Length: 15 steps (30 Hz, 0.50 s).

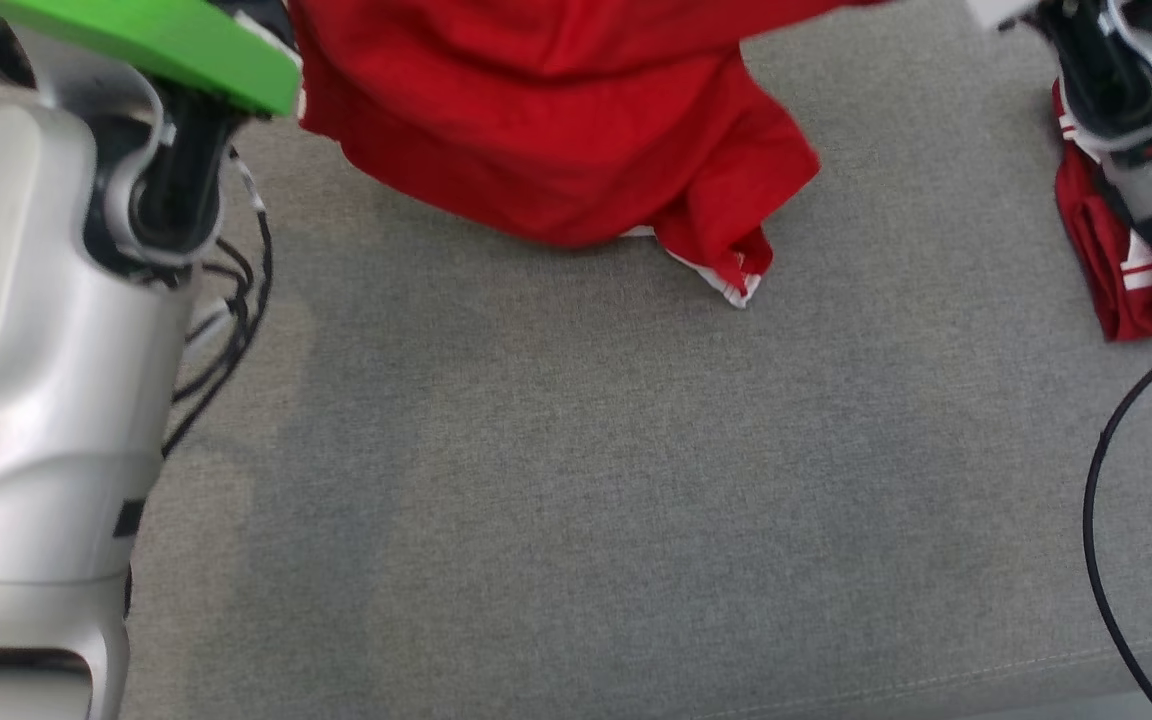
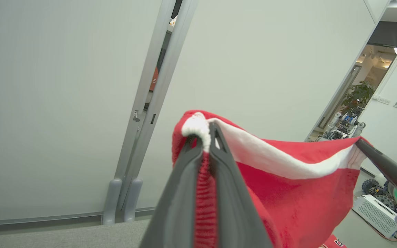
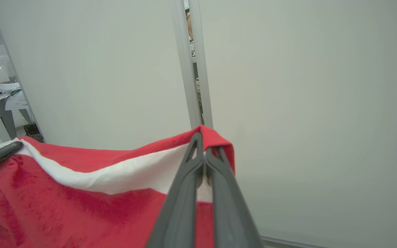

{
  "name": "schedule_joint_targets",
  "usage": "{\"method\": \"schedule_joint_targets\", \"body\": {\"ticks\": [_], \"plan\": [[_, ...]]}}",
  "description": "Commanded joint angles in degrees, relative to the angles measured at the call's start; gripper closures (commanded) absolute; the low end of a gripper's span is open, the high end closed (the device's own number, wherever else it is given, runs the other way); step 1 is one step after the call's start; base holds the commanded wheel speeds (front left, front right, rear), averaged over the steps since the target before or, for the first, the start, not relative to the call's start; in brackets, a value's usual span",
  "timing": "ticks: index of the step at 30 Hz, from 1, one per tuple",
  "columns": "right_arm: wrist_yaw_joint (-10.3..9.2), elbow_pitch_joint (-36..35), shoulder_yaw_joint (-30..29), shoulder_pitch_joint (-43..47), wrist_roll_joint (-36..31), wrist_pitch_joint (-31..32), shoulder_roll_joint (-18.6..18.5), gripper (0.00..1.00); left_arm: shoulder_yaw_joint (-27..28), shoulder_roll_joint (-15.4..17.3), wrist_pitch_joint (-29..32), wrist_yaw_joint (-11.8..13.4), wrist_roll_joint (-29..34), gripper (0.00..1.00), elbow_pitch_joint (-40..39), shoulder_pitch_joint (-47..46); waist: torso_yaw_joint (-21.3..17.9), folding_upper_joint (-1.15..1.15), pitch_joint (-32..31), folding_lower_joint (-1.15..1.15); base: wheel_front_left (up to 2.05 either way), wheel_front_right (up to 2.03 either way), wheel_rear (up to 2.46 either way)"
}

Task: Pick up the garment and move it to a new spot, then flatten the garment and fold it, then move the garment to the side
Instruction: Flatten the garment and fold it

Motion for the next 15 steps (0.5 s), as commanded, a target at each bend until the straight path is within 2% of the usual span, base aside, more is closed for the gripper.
{"method": "schedule_joint_targets", "body": {"ticks": [1, 5, 9, 13, 15], "plan": [[-0.03, 2.64, -1.20, -3.82, -1.81, -1.33, 1.81, 1.00, 0.86, 0.10, -1.46, -0.01, 0.70, 1.00, 1.58, -3.94, -4.69, 0.00, 9.78, 0.00, 0.00, 0.00, 0.00], [-0.03, 9.51, -4.30, -12.95, -8.88, -5.74, 5.79, 1.00, 3.40, -0.91, -8.79, -0.13, 2.91, 1.00, 5.52, -12.67, -5.24, 0.00, 12.66, 0.00, 0.00, 0.00, 0.00], [-0.06, 12.03, -10.14, -19.34, -16.59, -7.73, 8.77, 1.00, 5.83, -1.45, -14.09, -0.93, 4.57, 1.00, 6.66, -19.15, -5.18, 0.00, 14.13, 0.00, 0.00, 0.00, 0.00], [-0.07, 5.87, -18.54, -19.72, -25.59, -7.78, 10.96, 1.00, 9.53, -3.56, -15.43, -1.91, 4.94, 1.00, 5.24, -21.38, -4.33, 0.00, 15.31, 0.00, 0.00, 0.00, 0.00], [-0.07, 4.03, -19.01, -16.00, -27.90, -7.75, 12.21, 1.00, 10.82, -5.15, -15.48, -2.66, 5.25, 1.00, 4.30, -19.60, -3.33, 0.00, 15.56, 0.00, 0.00, 0.00, 0.00]]}}
